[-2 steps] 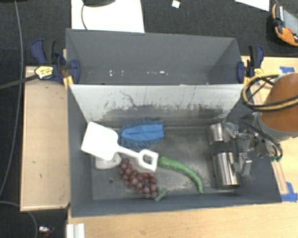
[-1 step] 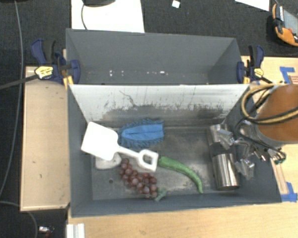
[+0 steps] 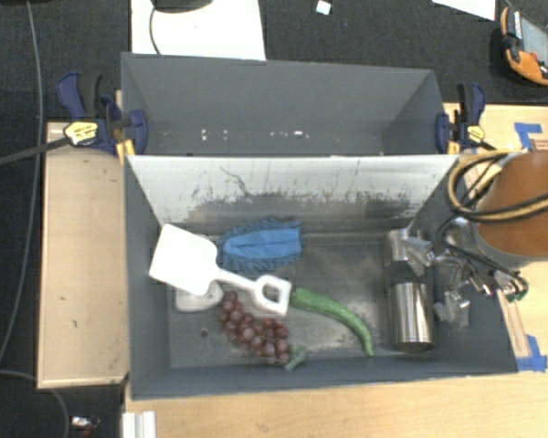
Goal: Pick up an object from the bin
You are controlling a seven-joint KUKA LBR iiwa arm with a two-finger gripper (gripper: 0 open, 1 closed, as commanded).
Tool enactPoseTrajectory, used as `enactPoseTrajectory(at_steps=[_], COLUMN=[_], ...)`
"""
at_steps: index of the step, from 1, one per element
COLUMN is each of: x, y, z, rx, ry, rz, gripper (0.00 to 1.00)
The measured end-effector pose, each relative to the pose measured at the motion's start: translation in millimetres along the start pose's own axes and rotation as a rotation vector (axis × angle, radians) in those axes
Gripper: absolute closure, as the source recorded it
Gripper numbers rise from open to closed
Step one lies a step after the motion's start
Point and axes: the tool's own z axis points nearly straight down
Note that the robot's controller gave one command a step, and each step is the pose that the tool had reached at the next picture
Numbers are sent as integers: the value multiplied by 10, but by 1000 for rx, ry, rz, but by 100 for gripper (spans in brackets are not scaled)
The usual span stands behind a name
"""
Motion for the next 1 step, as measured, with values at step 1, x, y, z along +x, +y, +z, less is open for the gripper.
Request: enactPoseTrajectory(at_steps=[1], x=[-239], y=[212], z=[130], rx=[43], ry=[-45], rz=[-618], gripper=[0])
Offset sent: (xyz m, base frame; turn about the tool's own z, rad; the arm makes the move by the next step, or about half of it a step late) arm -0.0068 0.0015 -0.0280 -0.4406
